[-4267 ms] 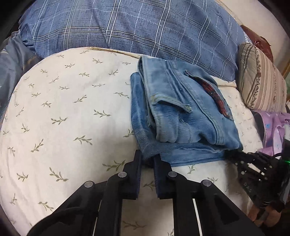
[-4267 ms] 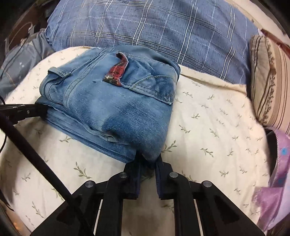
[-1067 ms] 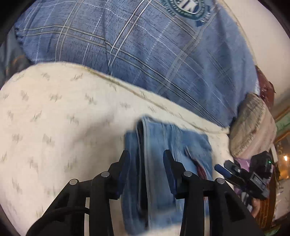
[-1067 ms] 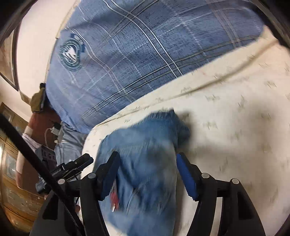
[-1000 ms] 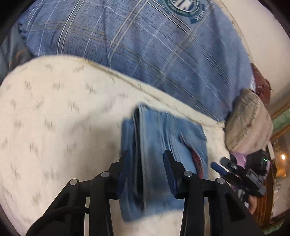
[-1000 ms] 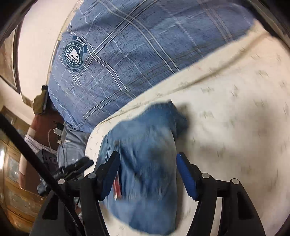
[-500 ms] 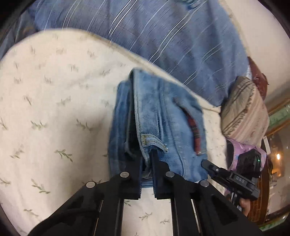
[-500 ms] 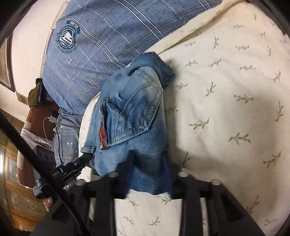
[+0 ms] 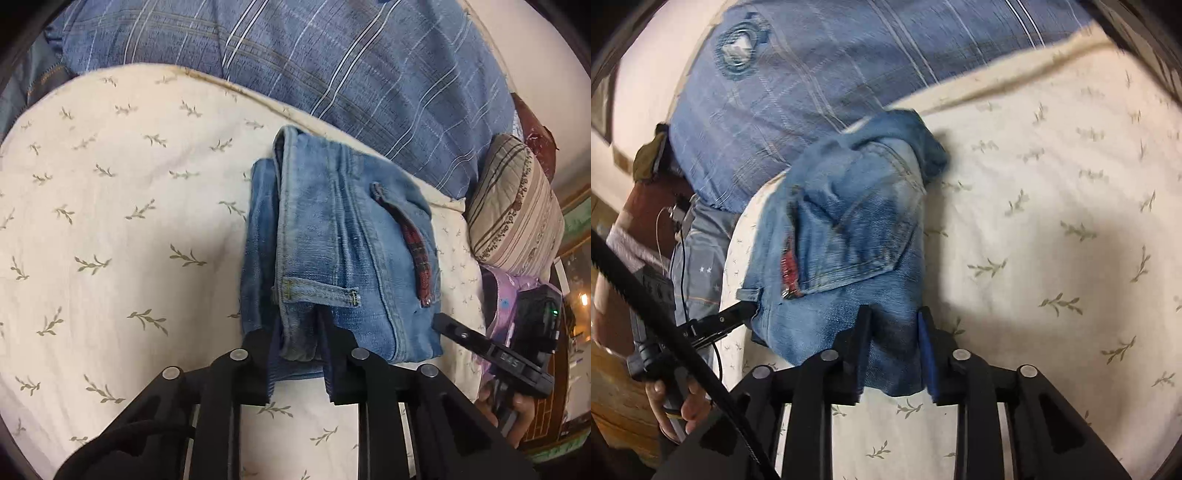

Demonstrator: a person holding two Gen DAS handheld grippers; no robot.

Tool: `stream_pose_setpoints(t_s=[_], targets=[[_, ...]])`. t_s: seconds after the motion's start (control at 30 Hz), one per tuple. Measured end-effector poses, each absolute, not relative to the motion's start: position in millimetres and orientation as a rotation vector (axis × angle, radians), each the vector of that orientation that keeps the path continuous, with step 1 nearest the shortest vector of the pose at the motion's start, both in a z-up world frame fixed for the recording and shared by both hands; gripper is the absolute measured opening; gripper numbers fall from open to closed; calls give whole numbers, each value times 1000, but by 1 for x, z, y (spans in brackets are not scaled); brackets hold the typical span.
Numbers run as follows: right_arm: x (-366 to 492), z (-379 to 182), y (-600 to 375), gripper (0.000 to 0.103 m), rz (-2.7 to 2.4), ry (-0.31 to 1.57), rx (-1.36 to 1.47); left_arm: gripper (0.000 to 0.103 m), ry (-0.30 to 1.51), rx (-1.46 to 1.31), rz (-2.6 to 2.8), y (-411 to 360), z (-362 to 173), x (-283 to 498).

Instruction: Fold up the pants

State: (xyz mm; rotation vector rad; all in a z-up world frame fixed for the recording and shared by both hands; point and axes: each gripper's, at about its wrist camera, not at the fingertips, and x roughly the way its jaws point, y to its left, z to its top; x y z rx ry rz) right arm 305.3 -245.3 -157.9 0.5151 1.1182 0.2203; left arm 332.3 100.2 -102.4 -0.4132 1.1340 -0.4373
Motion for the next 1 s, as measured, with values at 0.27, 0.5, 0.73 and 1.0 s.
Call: stream_pose_setpoints(t_s=[0.27,0.5,0.73,1.0], targets=[[253,-136,-218,66,207,1009,342,29,1012,-362,-448,115,-85,277],[257,-159,-184,31,93,1076,64,17,1000,-345,-462,106,-92,277],[256,-154,-208,5,70,1080,180,0,995,-267,-384,117,-90,276],[252,-150,-203,32,95,1062,192,45,1012,-393,-431,130,-91,271]])
